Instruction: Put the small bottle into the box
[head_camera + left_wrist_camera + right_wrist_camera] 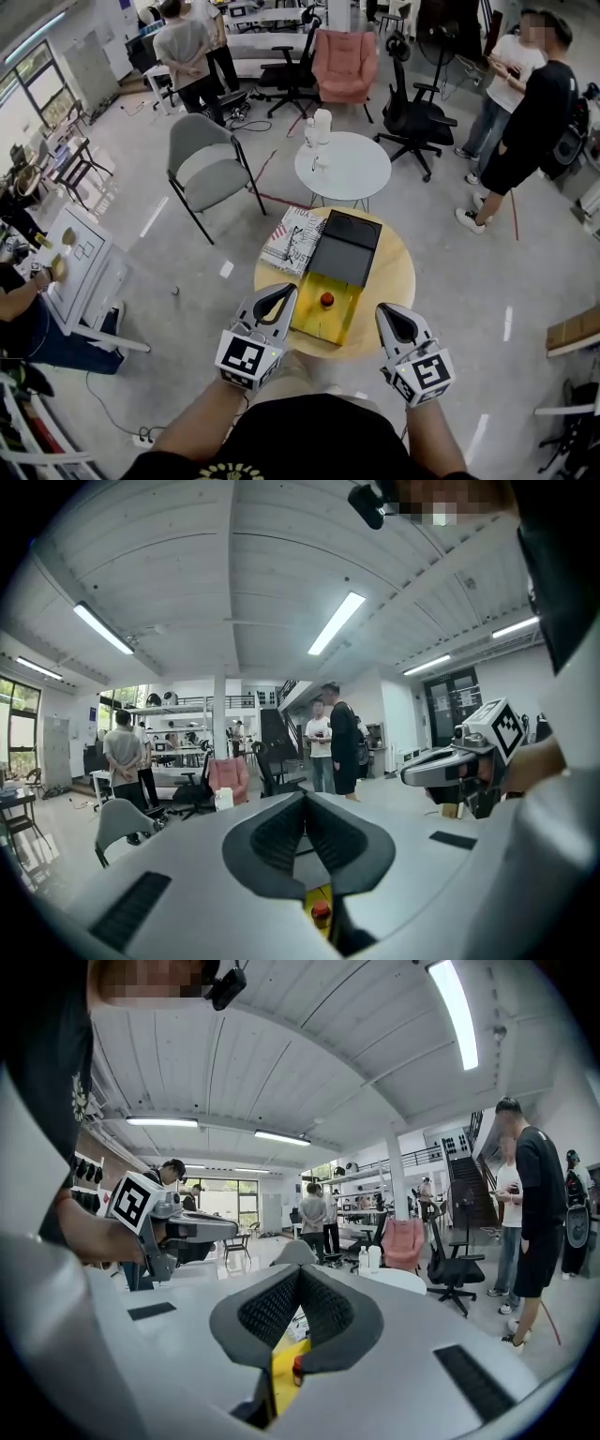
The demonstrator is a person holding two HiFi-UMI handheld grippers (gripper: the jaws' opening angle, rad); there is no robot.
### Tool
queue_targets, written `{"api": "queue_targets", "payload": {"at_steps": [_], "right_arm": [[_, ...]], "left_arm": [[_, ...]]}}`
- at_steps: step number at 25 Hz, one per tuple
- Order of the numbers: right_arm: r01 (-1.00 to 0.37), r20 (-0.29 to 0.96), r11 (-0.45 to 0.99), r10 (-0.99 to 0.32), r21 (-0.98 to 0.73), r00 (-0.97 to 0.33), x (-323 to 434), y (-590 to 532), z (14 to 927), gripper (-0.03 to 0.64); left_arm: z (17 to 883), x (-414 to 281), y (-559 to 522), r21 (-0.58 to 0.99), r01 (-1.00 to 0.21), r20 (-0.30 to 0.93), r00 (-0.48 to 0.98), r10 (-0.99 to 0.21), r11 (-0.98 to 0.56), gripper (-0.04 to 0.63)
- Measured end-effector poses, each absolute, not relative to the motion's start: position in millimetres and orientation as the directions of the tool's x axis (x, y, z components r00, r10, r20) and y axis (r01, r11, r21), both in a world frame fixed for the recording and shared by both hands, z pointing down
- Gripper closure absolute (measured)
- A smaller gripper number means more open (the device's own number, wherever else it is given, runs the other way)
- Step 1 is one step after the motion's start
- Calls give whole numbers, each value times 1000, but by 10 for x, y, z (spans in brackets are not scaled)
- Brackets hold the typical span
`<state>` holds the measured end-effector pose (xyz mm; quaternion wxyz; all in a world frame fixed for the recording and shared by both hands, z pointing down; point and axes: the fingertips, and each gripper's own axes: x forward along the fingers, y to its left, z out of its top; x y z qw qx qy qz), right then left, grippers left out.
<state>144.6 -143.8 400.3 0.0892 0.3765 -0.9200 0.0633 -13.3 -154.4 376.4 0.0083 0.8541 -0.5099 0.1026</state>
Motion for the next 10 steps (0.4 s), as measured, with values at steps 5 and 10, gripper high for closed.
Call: {"api": "queue_targets", "payload": {"at_steps": [5, 10], "right_arm": [[-706, 212, 705, -682, -62, -700, 1424, -1390, 4022, 603], [-707, 211, 704, -682, -66, -700, 1418, -1446, 4046, 603]], "left_arm": [[3749, -120, -1506, -103, -863, 193, 470, -861, -494, 577], [3790, -117, -1569, -106, -860, 208, 471, -857, -499, 577]]}}
